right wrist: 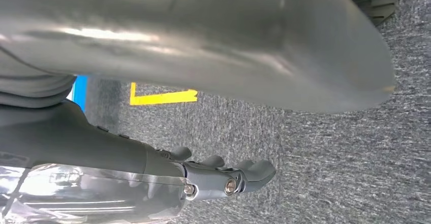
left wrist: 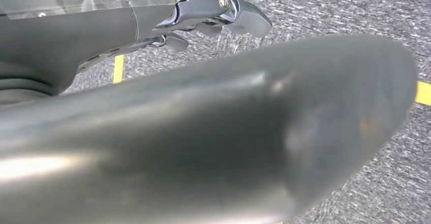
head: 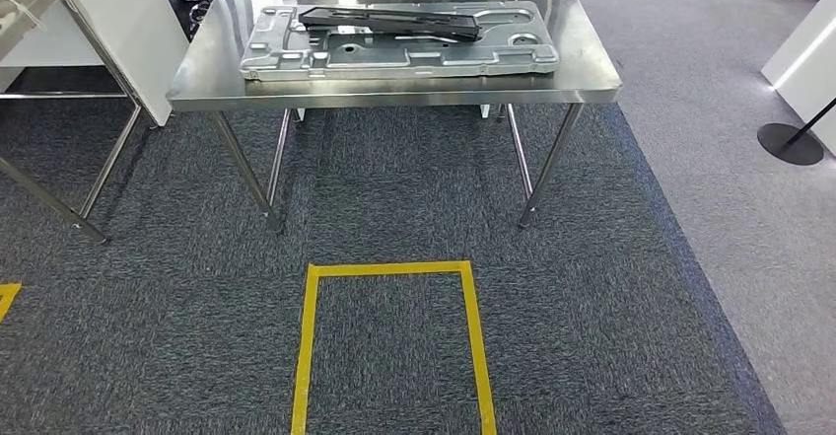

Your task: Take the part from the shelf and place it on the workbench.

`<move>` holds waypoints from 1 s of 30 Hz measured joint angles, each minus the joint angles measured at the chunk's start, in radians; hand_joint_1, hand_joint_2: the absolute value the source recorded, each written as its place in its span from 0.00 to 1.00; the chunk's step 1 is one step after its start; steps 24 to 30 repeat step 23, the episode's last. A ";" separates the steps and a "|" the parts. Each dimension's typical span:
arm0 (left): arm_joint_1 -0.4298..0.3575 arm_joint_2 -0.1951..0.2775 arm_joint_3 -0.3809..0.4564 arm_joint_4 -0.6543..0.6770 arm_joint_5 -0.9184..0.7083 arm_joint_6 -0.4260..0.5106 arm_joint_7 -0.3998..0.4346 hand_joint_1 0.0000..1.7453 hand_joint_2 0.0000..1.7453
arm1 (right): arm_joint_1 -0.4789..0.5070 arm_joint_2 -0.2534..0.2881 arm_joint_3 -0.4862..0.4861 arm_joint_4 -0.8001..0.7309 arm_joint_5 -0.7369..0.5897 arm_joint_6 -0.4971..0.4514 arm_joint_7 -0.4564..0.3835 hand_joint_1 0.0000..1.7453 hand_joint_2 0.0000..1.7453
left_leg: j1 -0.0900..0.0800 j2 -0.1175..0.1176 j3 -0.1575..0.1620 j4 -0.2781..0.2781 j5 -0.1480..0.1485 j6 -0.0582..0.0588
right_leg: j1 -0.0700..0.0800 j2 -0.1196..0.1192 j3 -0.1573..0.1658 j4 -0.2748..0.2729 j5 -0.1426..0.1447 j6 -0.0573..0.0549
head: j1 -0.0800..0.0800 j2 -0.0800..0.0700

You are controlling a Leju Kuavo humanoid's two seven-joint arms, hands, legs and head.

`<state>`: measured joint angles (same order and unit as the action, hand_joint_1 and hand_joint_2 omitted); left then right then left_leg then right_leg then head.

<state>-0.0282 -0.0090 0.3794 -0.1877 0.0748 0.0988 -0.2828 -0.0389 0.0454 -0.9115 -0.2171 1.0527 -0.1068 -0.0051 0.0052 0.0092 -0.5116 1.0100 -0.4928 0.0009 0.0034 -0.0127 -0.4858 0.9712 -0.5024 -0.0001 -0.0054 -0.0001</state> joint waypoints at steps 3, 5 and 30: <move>0.001 0.000 0.002 0.000 -0.001 0.001 0.005 0.00 1.00 | -0.002 0.000 -0.011 0.000 -0.013 0.010 0.003 0.00 1.00 | 0.001 0.000 -0.003 -0.016 -0.001 0.015 | 0.001 0.001 -0.006 0.007 0.000 0.017 | 0.000 0.000; 0.001 -0.001 0.003 0.000 -0.002 0.001 0.008 0.00 1.00 | -0.003 0.000 -0.021 0.001 -0.028 0.022 0.007 0.00 1.00 | 0.005 0.000 -0.007 -0.024 0.008 0.028 | -0.001 0.003 -0.031 0.057 -0.034 0.030 | 0.005 0.000; -0.002 -0.001 0.030 0.000 -0.006 -0.005 0.006 0.00 1.00 | -0.011 0.001 -0.137 0.005 -0.118 0.083 -0.045 0.00 0.33 | 0.003 -0.002 -0.034 -0.003 0.014 0.013 | -0.028 0.014 -0.015 0.004 0.006 0.052 | 0.006 0.000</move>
